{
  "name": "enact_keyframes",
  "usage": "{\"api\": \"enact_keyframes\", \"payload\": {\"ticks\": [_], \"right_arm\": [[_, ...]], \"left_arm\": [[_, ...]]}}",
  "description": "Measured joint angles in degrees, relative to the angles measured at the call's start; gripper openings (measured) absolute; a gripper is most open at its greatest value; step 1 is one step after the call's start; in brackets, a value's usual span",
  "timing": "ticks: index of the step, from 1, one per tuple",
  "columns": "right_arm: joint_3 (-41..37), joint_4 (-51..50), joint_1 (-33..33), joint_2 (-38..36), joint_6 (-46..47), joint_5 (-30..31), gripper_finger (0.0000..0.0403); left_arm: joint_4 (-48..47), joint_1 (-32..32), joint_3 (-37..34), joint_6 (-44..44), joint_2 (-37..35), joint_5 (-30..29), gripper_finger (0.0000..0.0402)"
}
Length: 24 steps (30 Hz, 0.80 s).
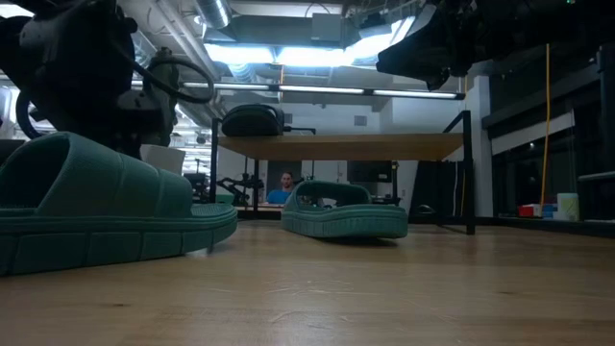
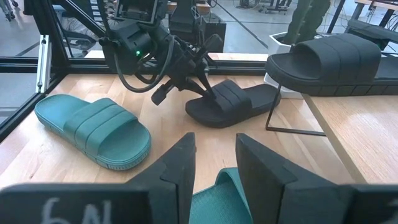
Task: Pick and place slides into the shelf
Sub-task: Put the black slide on the shelf
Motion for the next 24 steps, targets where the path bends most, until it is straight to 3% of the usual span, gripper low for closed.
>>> {"api": "enact_keyframes", "payload": {"ticks": [10, 13, 24], "right_arm": [[0.02, 0.00, 0.00, 0.00, -0.02, -0.01, 0.0116], [0.00, 0.00, 0.01, 0.00, -0.02, 0.01, 0.0116], [0.02, 0.00, -0.01, 0.00, -0.28, -0.01, 0.0116]], "left_arm": [[0.64, -1.50, 0.02, -0.82, 0.00, 5.25, 0.0016], [0.24, -1.33, 0.85, 2.98, 0.02, 6.53, 0.0016], [-5.90, -1.42, 12.34, 5.19, 0.02, 4.49, 0.0016]]}}
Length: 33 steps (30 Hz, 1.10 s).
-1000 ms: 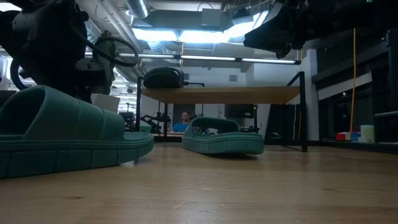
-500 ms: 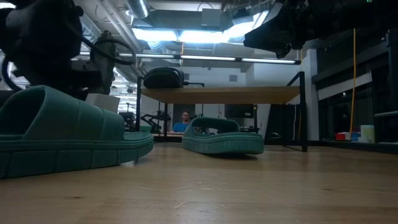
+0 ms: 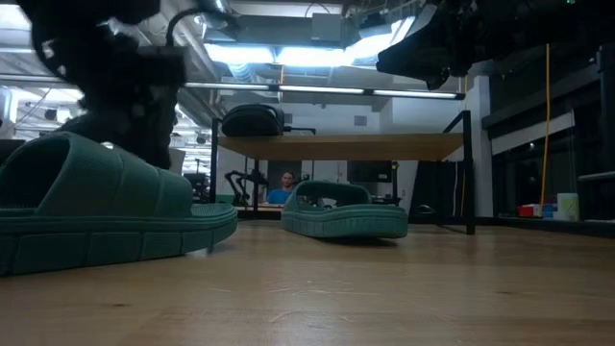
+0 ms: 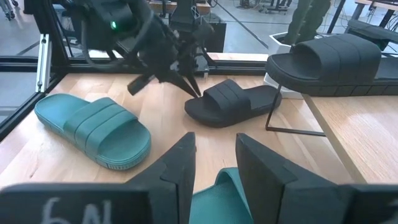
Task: Pick and place slides into the shelf
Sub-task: Put the black slide on the shelf
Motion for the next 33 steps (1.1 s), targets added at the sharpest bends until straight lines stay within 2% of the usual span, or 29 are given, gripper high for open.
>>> {"api": "enact_keyframes", "payload": {"ticks": [11, 33], "right_arm": [[0.00, -0.68, 0.00, 0.00, -1.12, 0.00, 0.0116], [0.00, -1.07, 0.01, 0.00, -1.03, 0.00, 0.0116]], "left_arm": [[-0.74, 0.02, 5.52, 0.10, 0.00, -0.34, 0.0016], [-0.90, 0.26, 5.64, -2.05, -0.02, -1.44, 0.0016]]}}
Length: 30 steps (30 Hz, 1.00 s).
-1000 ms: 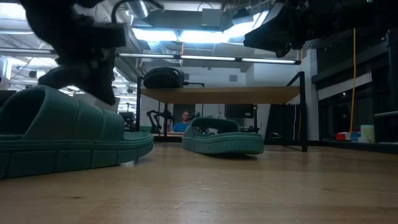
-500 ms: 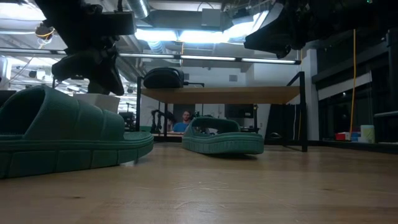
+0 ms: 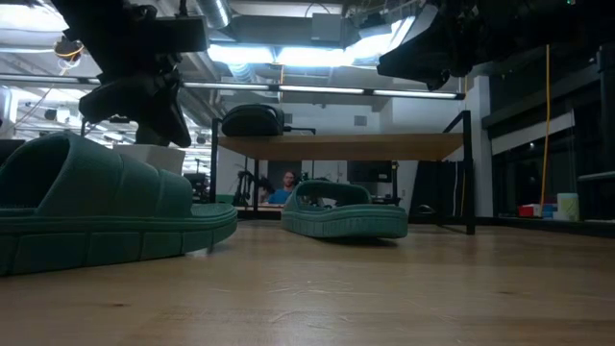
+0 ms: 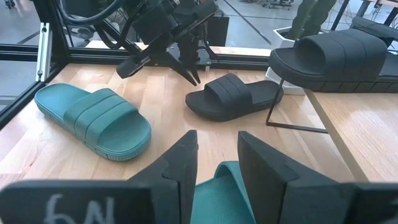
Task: Pick and place slides into the shelf
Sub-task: Put the black slide on the shelf
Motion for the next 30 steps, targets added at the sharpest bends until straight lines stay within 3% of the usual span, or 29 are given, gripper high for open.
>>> {"api": "enact_keyframes", "payload": {"ticks": [8, 25, 30], "right_arm": [[0.00, 0.02, 0.01, 0.00, 0.03, 0.00, 0.0116], [0.00, 0.06, 0.01, 0.00, 0.22, 0.00, 0.0116], [0.00, 0.08, 0.01, 0.00, 0.24, 0.00, 0.0116]], "left_arm": [[-0.01, 0.02, -0.02, -1.38, 0.00, -2.12, 0.0016], [-0.13, 0.86, -0.02, -4.42, -0.01, -1.08, 0.0017], [-0.72, 2.44, -0.04, -5.66, -0.02, 0.64, 0.0047]]}}
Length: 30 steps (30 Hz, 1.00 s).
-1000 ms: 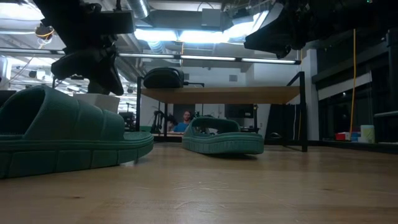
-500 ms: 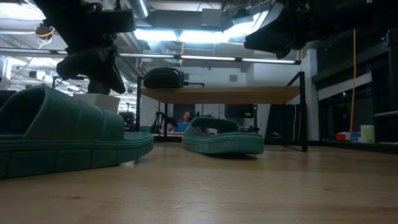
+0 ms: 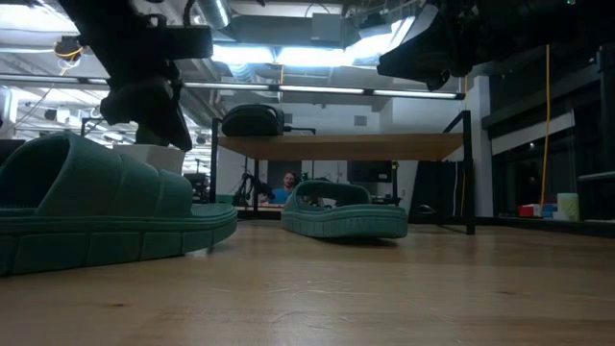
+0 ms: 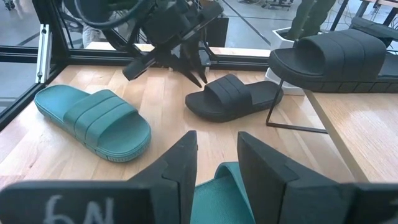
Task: Pick and place slides into the shelf
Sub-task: Put the black slide on the shelf
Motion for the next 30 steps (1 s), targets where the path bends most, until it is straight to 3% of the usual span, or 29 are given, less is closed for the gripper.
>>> {"api": "enact_keyframes", "payload": {"ticks": [15, 25, 30], "right_arm": [[0.00, 0.01, 0.00, 0.00, -0.11, 0.00, 0.0116], [0.00, 0.01, 0.00, 0.00, -0.17, 0.00, 0.0116], [0.00, 0.03, 0.00, 0.00, -0.20, -0.01, 0.0116]], "left_arm": [[-2.88, 1.38, -0.04, 0.13, 0.00, 1.32, 0.0198], [-1.99, 1.38, -0.04, -0.06, 0.00, 1.43, 0.0206], [-2.42, 1.93, 0.43, 6.36, 0.00, 0.87, 0.0207]]}}
